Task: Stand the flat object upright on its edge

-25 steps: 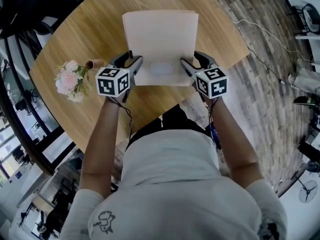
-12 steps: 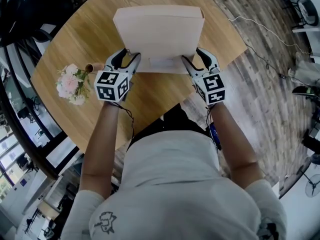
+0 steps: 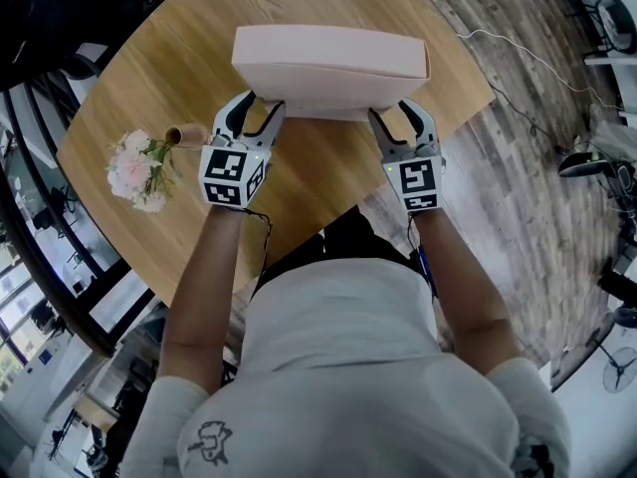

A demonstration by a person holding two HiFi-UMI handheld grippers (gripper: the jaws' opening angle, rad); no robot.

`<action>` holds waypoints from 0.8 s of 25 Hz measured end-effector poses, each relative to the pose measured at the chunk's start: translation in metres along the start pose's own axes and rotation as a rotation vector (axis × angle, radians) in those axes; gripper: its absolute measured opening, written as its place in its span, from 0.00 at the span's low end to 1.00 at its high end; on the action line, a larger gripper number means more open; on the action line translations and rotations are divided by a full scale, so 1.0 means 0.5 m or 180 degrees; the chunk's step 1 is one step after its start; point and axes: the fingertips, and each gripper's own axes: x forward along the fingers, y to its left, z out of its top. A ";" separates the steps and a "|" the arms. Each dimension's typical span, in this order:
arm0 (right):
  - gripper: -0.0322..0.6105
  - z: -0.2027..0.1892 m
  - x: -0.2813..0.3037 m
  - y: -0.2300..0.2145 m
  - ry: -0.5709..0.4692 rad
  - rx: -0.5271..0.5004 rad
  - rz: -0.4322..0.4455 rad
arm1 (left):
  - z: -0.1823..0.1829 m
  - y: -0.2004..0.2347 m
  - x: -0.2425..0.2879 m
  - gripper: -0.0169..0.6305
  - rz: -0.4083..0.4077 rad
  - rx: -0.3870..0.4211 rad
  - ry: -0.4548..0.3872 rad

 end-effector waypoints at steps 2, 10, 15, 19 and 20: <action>0.39 -0.001 0.001 0.002 -0.0033 -0.0042 -0.0023 | -0.001 0.003 0.001 0.37 0.0015 0.0038 -0.0014; 0.39 -0.005 -0.008 0.008 -0.0064 -0.0075 -0.0029 | -0.007 -0.003 -0.008 0.37 0.0070 0.0061 -0.0052; 0.39 -0.010 -0.016 0.014 -0.0055 -0.0087 -0.0035 | -0.013 -0.009 -0.016 0.37 0.0069 0.0048 -0.0070; 0.40 -0.014 -0.021 0.022 -0.0036 -0.0089 -0.0021 | -0.020 -0.013 -0.022 0.37 0.0050 0.0025 -0.0064; 0.40 -0.016 -0.023 0.024 -0.0030 -0.0088 -0.0017 | -0.022 -0.014 -0.024 0.37 0.0044 0.0029 -0.0060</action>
